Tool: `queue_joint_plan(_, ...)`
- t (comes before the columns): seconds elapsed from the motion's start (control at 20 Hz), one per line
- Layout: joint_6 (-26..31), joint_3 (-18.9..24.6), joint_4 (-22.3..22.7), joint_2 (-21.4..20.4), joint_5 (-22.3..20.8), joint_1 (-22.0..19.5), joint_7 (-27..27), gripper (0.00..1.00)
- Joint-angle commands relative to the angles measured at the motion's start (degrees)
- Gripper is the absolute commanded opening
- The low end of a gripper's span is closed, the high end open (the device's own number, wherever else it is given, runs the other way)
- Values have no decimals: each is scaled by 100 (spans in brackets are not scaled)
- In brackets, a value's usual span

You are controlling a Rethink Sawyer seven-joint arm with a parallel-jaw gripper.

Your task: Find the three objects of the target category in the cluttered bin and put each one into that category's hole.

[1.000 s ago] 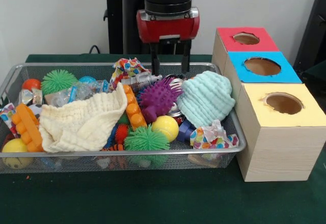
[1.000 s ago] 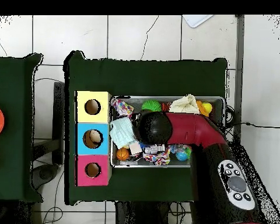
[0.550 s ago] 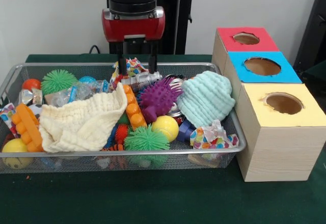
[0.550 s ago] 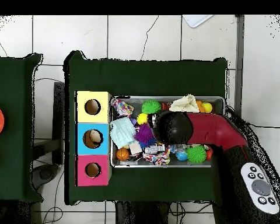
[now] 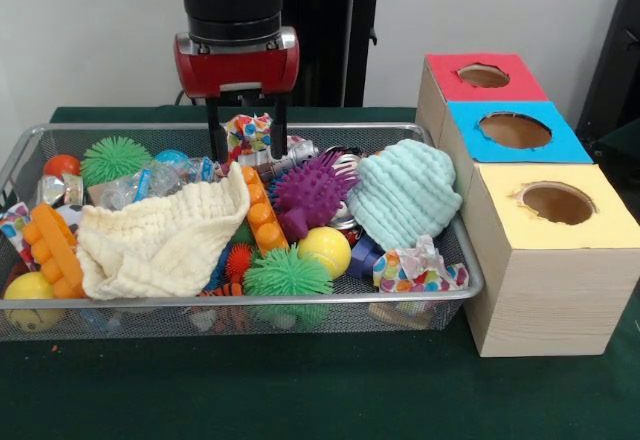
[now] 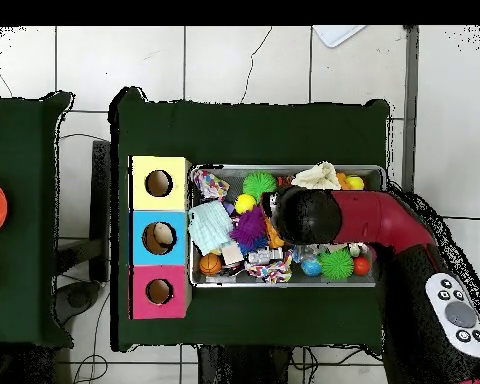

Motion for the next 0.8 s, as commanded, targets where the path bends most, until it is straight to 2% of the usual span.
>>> queue_joint_plan(0.05, 503, 639, -221, 427, -453, -170, -1677, 100)
queue_joint_plan(0.25, 586, 721, -280, 495, -538, -189, -1603, 100)
queue_joint_plan(0.3, 590, 726, -156, 436, -539, -246, -1576, 100)
queue_joint_plan(0.4, 615, 718, 122, 293, -487, -314, -1416, 100)
queue_joint_plan(0.5, 385, 744, 714, 1, -500, -536, -1335, 100)
queue_joint_plan(0.7, 198, 797, 1503, -404, -505, -853, -1152, 100)
queue_joint_plan(0.8, 186, 710, 1707, -496, -561, -862, -955, 100)
